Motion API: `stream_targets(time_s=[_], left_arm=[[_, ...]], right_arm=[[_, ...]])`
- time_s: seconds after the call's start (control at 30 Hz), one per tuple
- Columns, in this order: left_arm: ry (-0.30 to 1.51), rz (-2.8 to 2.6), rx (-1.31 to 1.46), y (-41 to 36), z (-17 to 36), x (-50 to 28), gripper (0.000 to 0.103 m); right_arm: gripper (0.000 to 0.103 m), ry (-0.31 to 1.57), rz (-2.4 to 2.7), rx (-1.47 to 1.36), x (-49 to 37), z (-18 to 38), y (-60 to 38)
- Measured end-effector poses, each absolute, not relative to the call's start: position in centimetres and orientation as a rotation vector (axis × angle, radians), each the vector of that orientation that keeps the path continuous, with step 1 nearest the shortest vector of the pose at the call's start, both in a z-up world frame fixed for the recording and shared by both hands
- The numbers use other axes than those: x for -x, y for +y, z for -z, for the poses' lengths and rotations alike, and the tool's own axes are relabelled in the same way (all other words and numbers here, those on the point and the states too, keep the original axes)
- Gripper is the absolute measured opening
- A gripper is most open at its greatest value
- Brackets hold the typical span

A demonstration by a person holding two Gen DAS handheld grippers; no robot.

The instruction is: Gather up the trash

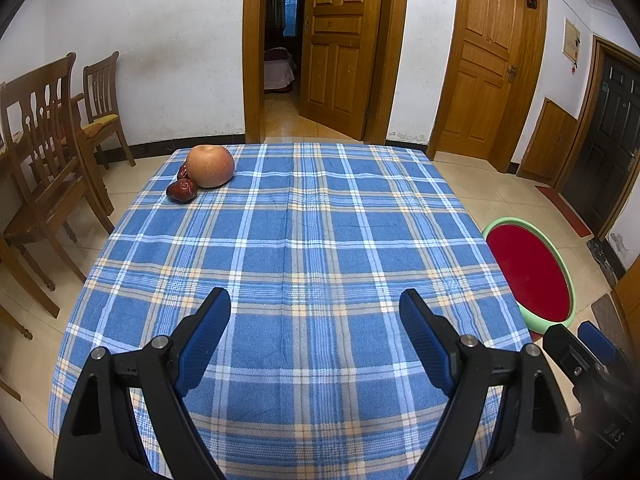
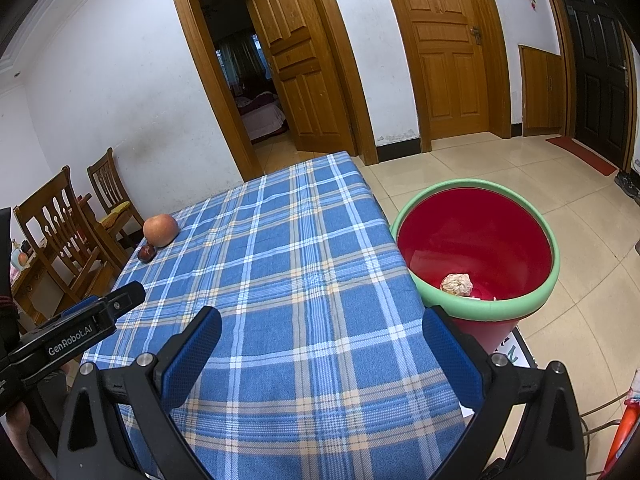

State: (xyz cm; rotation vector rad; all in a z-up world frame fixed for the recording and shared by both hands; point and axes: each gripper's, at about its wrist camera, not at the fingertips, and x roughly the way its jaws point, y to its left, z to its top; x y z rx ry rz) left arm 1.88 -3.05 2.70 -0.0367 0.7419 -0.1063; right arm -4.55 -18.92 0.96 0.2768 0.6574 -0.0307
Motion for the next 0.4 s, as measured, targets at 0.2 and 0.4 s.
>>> stream_targets(time_s=[0.2,0.4], left_arm=[[0.742,0.106,0.037,-3.04,-2.68,-1.88,0.086],[0.744,0.104,0.037,-3.04,-2.61,-1.81,0.086]], right_arm=[[0.102,0.659,0.031,-0.278,4.57,-0.97,-18.87],[0.102,0.657,0.032,-0.277,4.56,-0.98,-18.88]])
